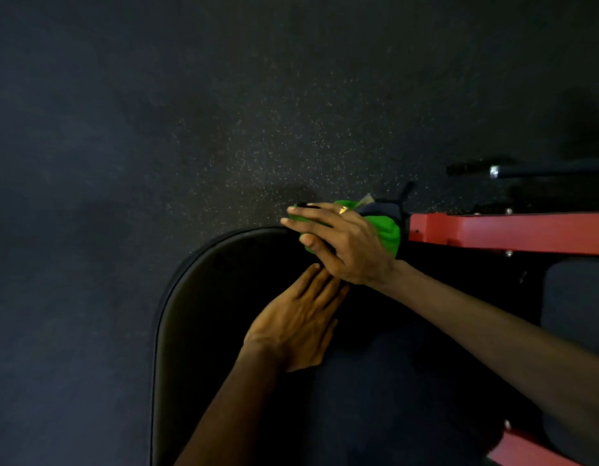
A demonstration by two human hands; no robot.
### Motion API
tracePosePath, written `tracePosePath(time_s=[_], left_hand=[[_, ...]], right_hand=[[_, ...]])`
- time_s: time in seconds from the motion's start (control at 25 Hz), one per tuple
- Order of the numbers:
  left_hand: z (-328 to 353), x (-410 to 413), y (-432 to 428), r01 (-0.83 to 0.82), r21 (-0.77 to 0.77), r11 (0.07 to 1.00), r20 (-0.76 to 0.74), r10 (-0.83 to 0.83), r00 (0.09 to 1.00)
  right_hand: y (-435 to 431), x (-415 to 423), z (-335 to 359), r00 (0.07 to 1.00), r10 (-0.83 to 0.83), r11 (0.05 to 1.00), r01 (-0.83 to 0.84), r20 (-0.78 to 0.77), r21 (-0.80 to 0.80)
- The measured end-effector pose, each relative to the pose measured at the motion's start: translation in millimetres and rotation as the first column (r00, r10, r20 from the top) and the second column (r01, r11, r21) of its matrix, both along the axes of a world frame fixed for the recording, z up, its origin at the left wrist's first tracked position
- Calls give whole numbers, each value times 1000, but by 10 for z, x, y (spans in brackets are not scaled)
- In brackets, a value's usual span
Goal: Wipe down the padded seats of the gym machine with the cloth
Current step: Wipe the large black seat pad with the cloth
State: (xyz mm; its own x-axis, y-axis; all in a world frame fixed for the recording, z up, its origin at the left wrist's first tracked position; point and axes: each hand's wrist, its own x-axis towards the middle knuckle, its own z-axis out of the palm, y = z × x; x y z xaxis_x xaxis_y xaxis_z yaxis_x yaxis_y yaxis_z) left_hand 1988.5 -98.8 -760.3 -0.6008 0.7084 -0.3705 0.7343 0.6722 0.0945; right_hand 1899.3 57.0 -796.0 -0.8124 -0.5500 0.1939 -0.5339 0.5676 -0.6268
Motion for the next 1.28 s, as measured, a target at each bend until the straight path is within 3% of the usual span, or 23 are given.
tracePosePath(time_s=[0.16,0.32,0.4,0.56,0.64,0.72,0.84,0.96,1.12,1.28], left_hand=[[-13,5,-11,-5,20,1000,-38,6,999],[11,33,-3,-62,33,998,-53,64,997],[-2,39,-8,-63,43,997,-69,66,995],[5,41,-14,-51,31,998,-46,52,998],[8,42,-7,-52,26,998,-51,54,997],[-14,36,-18,-43,39,998,-64,46,997],[-37,35,-1,-34,30,999,-68,36,997],[139,21,-32,-51,-16,999,-82,50,995],[372,148,-473,-283,35,958,-196,284,938],[440,279,-679,-296,23,955,-214,294,932]], right_hand=[[63,-6,-71,997,47,999,-46,-54,19],[511,219,-283,980,-188,977,180,67,112],[518,146,-293,967,-221,973,209,128,99],[205,-116,-172,984,-56,998,60,168,-19],[216,-97,-205,987,-54,998,55,148,-5],[359,39,-295,972,-198,980,193,130,49],[429,214,-368,863,-488,869,467,131,166],[293,178,-246,800,-585,803,547,136,237],[28,198,-48,859,-509,861,506,63,52],[-272,435,200,915,-402,901,403,38,-160]])
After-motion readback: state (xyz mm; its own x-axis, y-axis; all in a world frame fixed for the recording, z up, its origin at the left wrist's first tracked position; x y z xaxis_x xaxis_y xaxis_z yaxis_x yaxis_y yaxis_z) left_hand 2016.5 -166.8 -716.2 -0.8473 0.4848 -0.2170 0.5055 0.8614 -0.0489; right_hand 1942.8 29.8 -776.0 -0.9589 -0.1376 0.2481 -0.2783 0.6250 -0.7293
